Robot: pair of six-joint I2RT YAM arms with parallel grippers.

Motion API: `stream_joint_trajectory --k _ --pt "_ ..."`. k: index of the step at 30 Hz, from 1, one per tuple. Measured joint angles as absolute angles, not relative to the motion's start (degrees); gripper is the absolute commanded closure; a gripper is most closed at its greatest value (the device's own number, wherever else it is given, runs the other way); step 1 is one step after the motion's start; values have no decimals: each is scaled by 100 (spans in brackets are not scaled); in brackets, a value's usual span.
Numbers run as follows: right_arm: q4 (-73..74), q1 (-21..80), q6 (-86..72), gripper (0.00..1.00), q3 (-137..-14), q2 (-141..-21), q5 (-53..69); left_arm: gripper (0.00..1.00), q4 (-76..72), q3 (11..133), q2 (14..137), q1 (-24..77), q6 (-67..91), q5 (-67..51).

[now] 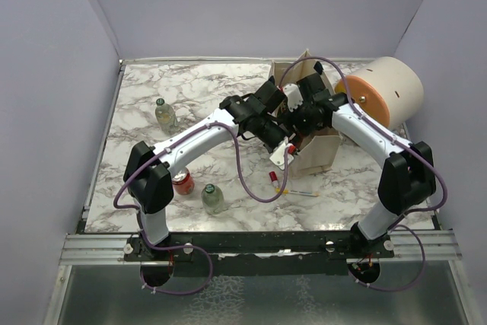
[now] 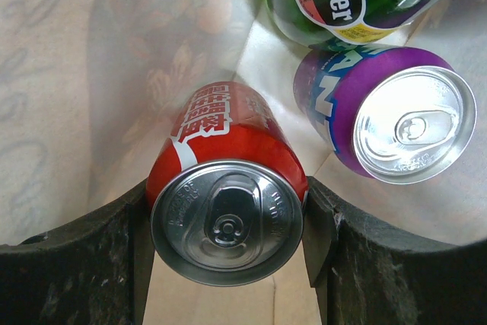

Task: Place the beverage into the canvas bag
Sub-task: Place the drink in the canvas bag.

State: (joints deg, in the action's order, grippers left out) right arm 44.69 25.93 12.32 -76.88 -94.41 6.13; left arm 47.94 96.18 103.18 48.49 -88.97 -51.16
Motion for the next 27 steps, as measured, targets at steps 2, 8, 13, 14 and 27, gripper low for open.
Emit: stream_joint_trajectory --k 2,8,13,14,27 --pt "4414 2593 1175 93 -7653 -9470 578 100 4779 9603 10311 4851 -8849 -5111" --pt "4200 2593 1004 91 -7540 -9557 462 100 4663 9476 10224 4849 -8702 -5092" --pt "4082 2593 871 89 -7533 -9625 403 100 4556 9373 10147 4849 -8611 -5076" --pt "4053 2593 849 89 -7529 -9636 397 100 4545 9371 10143 4849 -8593 -5072" --pt "3868 2591 454 89 -7498 -9649 294 100 4475 9325 10114 4849 -8510 -5072"
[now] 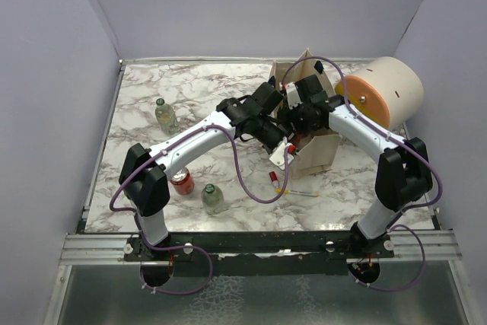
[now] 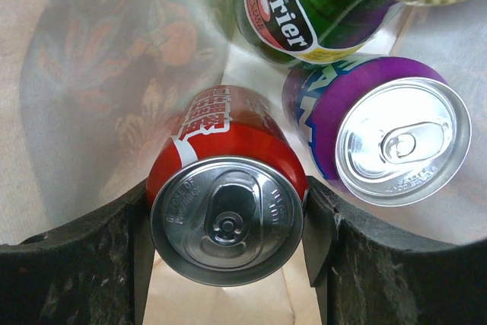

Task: Place the beverage into the canvas bag
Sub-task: Place the drink in the canvas bag.

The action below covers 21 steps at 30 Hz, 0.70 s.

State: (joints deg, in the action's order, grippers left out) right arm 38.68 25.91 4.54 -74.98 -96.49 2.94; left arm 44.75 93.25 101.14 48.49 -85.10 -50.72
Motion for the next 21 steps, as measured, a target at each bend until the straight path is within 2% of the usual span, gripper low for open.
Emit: stream_joint_trajectory --k 9,21 --pt "3651 2591 322 89 -7498 -9668 279 100 4442 9297 10082 4849 -8473 -5070" --pt "3308 2576 283 77 -7290 -9795 276 100 4442 9277 10082 4849 -8449 -5026"
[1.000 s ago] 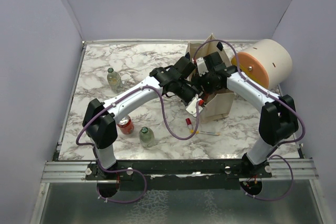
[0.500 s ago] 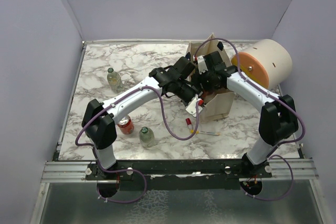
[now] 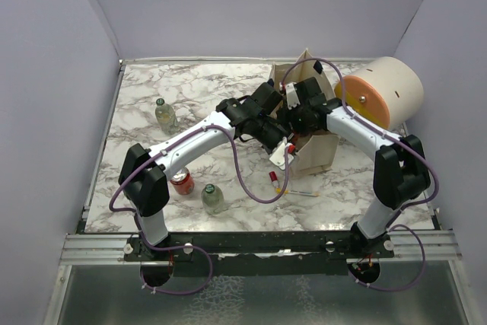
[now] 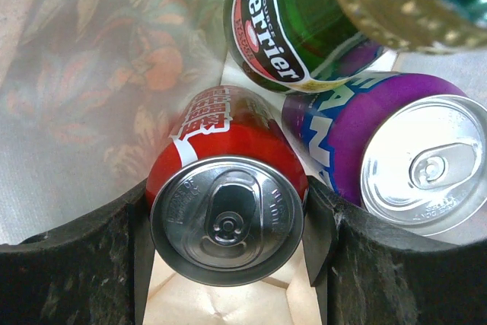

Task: Place the beverage into the canvas bag
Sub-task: Place the drink in the canvas bag.

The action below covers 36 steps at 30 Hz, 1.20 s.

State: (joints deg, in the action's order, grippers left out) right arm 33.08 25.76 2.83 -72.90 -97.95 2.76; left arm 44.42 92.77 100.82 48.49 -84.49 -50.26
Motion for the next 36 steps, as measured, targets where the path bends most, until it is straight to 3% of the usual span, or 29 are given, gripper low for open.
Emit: stream_joint_trajectory --k 22,36 --pt "3026 2462 447 58 -7251 -9972 410 100 4023 9277 10082 4849 -7688 -4917" --pt "2982 2353 720 30 -7266 -10003 738 100 3892 9288 10082 4849 -7400 -4899"
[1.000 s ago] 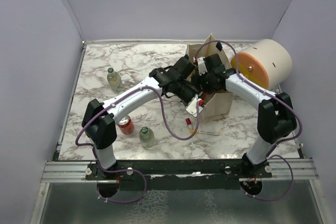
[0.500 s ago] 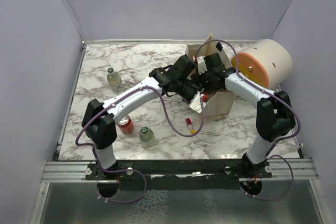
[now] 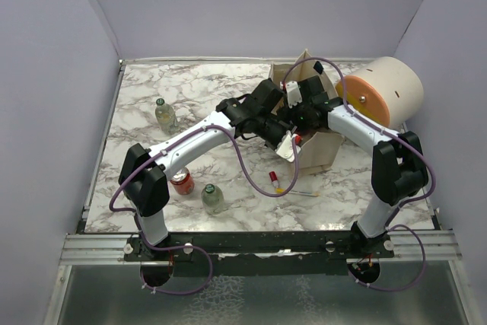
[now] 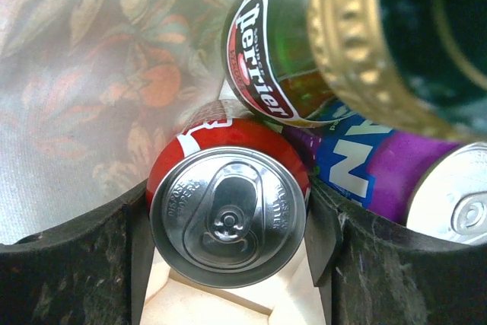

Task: Place the beverage into the canvas bag
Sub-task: Place the drink in the canvas bag.

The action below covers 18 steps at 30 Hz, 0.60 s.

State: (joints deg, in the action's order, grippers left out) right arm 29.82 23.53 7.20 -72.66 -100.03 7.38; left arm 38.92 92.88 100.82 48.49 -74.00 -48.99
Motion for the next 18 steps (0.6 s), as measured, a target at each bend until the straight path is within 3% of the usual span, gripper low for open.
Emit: stream_joint_trajectory --k 8,18 --pt "2912 2329 834 18 -7181 -9988 897 100 3820 9194 9963 4849 -7406 -4856" --pt "2961 2268 836 14 -7183 -9992 1192 100 3815 8980 9824 4851 -7585 -4856"
